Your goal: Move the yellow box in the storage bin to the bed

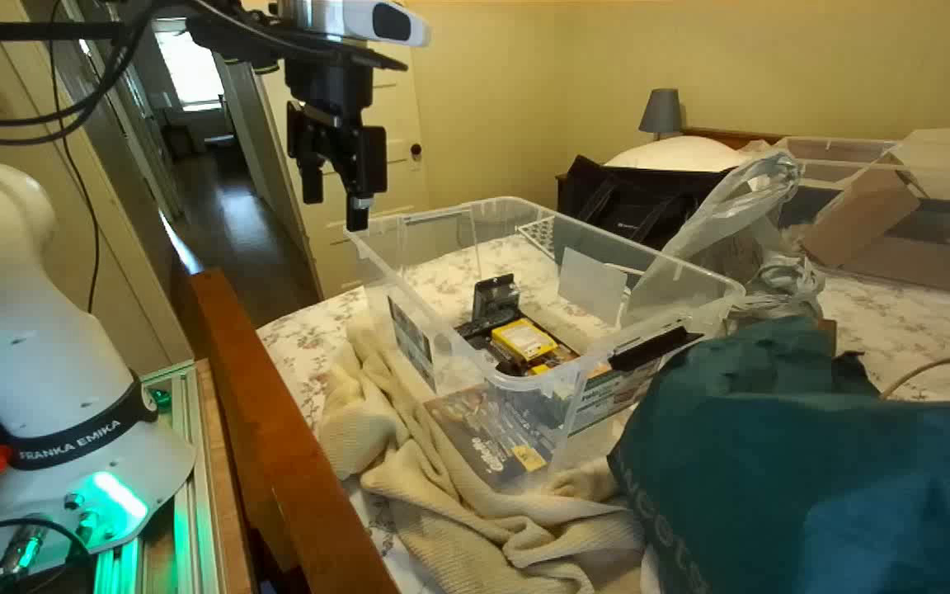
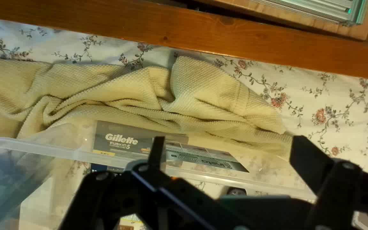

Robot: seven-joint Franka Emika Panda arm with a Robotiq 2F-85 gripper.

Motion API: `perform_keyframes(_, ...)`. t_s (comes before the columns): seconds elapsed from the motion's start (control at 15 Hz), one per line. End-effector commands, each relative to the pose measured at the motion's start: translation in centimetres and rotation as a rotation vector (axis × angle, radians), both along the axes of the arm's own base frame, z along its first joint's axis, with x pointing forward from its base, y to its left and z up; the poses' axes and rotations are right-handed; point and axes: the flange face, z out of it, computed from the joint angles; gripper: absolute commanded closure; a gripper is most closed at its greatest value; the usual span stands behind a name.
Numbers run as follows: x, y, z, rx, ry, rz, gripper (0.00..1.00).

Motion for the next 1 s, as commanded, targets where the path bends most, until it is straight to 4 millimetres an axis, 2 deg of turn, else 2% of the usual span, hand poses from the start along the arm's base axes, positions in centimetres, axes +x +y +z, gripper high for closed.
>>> perform_keyframes(0.0, 0.0, 0.0, 0.0, 0.0, 0.001, 0.0, 0.0)
perform_keyframes(0.4, 0.0, 0.0, 0.0, 0.0, 0.0, 0.0, 0.0)
perform_keyframes(0.8, 5.0, -0.3, 2.0, 0.042, -0.136, -0.258, 0.0)
perform_keyframes(0.93, 7.2, -0.4, 2.0, 0.031, -0.173, -0.339, 0.0)
